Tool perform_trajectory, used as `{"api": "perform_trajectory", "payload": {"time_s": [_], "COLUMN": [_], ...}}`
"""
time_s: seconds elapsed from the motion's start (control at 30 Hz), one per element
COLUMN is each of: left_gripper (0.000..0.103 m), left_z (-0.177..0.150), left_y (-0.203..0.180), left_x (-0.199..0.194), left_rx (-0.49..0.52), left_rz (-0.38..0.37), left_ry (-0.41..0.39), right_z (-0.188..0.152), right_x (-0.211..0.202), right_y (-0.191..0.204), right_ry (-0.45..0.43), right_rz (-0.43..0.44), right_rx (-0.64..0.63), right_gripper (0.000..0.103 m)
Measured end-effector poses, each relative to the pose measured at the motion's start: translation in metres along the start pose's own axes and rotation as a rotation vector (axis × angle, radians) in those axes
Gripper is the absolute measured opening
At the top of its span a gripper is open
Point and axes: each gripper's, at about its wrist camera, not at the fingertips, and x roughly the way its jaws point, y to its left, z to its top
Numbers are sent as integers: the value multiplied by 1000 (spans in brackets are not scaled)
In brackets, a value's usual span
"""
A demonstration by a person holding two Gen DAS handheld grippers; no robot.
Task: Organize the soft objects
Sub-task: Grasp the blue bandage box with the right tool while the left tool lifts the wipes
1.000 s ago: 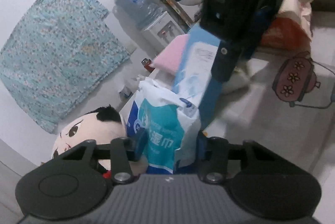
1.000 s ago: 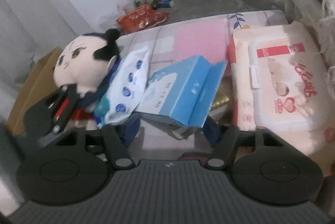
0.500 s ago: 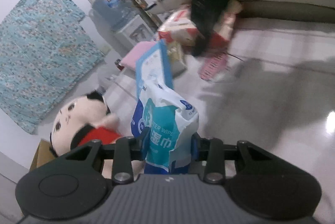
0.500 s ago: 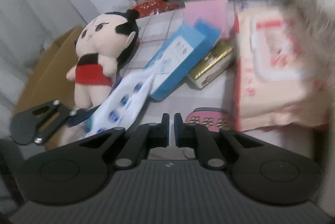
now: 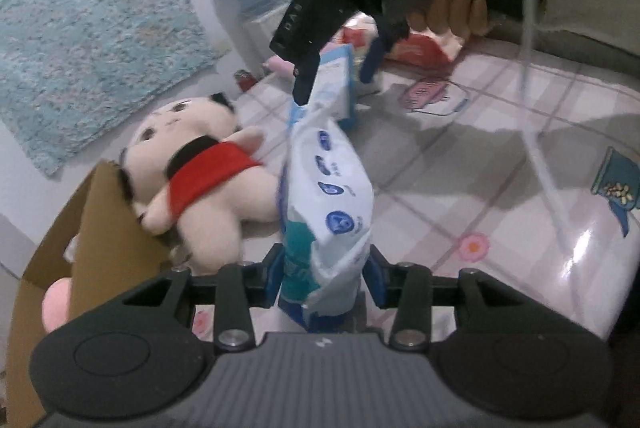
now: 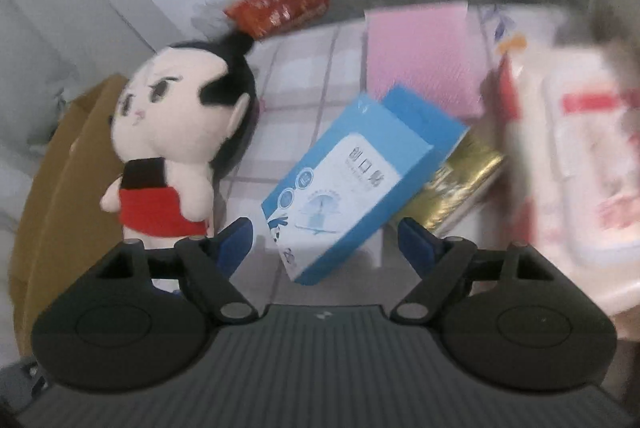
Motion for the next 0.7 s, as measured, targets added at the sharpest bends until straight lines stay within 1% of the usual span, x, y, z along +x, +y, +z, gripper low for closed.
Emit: {"api": "perform_trajectory", "payload": {"time_s": [0.03, 0.1, 0.17, 0.2, 0.23, 0.27, 0.3, 0.33, 0.4, 0.43, 0.47, 0.5, 0.53, 0.57, 0.6, 0.63, 0.7], "left_gripper": [45, 45, 45, 46, 46, 46, 46, 46, 46, 46, 46, 46, 46, 46, 46, 46, 46], "left_z": [-4, -10, -14, -16, -18, -19, -20, -22, -27, -29, -32, -34, -36, -37, -39, -41, -45], "left_y": [3, 5, 7, 7, 7, 7, 6, 6, 7, 8, 10, 11, 13, 13, 14, 14, 12], "left_x": [-3, -7, -9, -9, -10, -10, -10, -10, -12, -13, -14, -15, -16, -16, -16, -16, -16], "left_rx": [-4, -8, -23, -31, -37, -38, -35, -34, -43, -57, -67, -77, -86, -89, -92, -92, -68], "left_rz": [14, 29, 27, 26, 26, 29, 34, 42, 50, 51, 49, 45, 39, 36, 34, 37, 54], "left_ry": [-9, -30, -55, -66, -80, -89, -98, -106, -122, -130, -133, -134, -130, -128, -122, -114, -105], "right_z": [2, 6, 8, 8, 8, 6, 3, -1, -2, -3, -5, -6, -6, -6, -7, -10, -19], "right_x": [1, 5, 12, 14, 19, 26, 34, 38, 50, 54, 56, 56, 56, 54, 54, 52, 47], "right_y": [3, 5, 4, 7, 11, 15, 18, 29, 48, 54, 59, 61, 64, 66, 68, 70, 72], "right_ry": [-13, -28, -47, -47, -42, -39, -28, -57, -41, -47, -74, -91, -96, -85, -69, -36, -17], "right_rz": [-5, -17, -19, -33, -58, -99, -148, -179, -270, -291, -309, -301, -283, -263, -249, -244, -238], "right_rx": [12, 87, 186, 202, 207, 217, 225, 178, 100, 92, 96, 93, 82, 78, 76, 58, 9], "right_gripper": [92, 93, 102, 102, 100, 92, 92, 98, 99, 98, 91, 87, 76, 62, 44, 19, 19]}}
